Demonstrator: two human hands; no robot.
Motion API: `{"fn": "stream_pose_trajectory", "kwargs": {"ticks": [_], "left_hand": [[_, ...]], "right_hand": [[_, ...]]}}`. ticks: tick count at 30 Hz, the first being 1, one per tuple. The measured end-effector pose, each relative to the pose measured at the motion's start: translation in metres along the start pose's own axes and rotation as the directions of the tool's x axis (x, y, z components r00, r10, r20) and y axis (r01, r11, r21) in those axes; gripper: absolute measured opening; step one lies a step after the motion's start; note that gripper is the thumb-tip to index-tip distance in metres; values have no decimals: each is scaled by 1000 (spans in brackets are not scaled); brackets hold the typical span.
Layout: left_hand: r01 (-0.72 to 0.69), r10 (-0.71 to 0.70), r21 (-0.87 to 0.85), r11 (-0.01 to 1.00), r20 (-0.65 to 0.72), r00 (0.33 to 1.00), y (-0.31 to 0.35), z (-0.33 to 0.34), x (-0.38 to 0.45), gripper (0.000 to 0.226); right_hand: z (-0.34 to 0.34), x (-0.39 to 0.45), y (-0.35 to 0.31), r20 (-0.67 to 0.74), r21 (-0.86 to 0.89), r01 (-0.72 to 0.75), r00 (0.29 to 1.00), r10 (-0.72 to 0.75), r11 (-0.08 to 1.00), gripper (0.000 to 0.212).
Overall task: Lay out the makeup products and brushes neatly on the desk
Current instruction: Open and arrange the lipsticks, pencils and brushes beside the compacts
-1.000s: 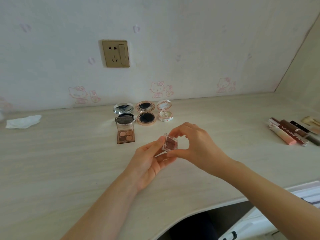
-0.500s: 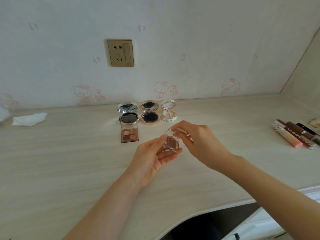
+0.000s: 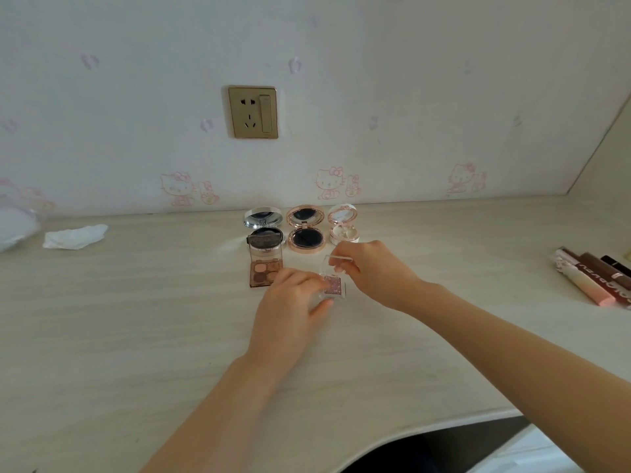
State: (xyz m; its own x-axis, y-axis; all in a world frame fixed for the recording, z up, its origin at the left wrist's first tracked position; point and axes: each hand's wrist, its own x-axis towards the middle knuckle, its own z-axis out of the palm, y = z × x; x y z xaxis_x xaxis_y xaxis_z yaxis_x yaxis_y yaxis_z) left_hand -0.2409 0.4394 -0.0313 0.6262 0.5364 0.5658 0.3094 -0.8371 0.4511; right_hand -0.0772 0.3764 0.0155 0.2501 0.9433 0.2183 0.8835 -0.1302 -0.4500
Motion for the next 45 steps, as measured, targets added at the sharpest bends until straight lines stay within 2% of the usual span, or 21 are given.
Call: {"fn": "stream_pose_trajectory", "kwargs": {"ticks": [5,11,15,18,22,27,32,36,40,45], "left_hand": [[-35,35,80,996,-3,999,-5,1,-2,16],[-44,45,132,990,-8,999,-7,2,-1,8],[-98,96,213,972,21,995,-8,3,4,3],[-144,133,298,944,60,989,-11,3,13,9],[-117,105,351,929,54,993,-20,1,27,17],[-111,122,395,912,-3,993,-27,9,28,9],[-103,119,441,892,-9,993,-36,16,29,15],[-95,115,401,911,-27,993,-36,15,28,7],[-79,101,368,926,-39,994,-36,14,27,10],[-57,72,311,949,-38,997,-36,13,27,6]], "right_hand": [[5,5,0,30,-45,-12,999,13,999,17],[12,11,-2,31,-90,49,998,-47,995,18],[15,19,-3,44,-83,57,998,-54,995,20],[13,28,-3,56,-91,71,996,-66,993,20],[15,43,1,73,-107,57,996,-49,993,21],[19,60,4,111,-142,22,994,-6,990,26],[22,67,6,124,-132,14,992,3,991,26],[23,66,6,100,-106,30,995,-20,994,28],[23,63,5,63,-82,60,996,-55,995,31],[24,44,8,-114,29,-46,992,49,999,37]]}}
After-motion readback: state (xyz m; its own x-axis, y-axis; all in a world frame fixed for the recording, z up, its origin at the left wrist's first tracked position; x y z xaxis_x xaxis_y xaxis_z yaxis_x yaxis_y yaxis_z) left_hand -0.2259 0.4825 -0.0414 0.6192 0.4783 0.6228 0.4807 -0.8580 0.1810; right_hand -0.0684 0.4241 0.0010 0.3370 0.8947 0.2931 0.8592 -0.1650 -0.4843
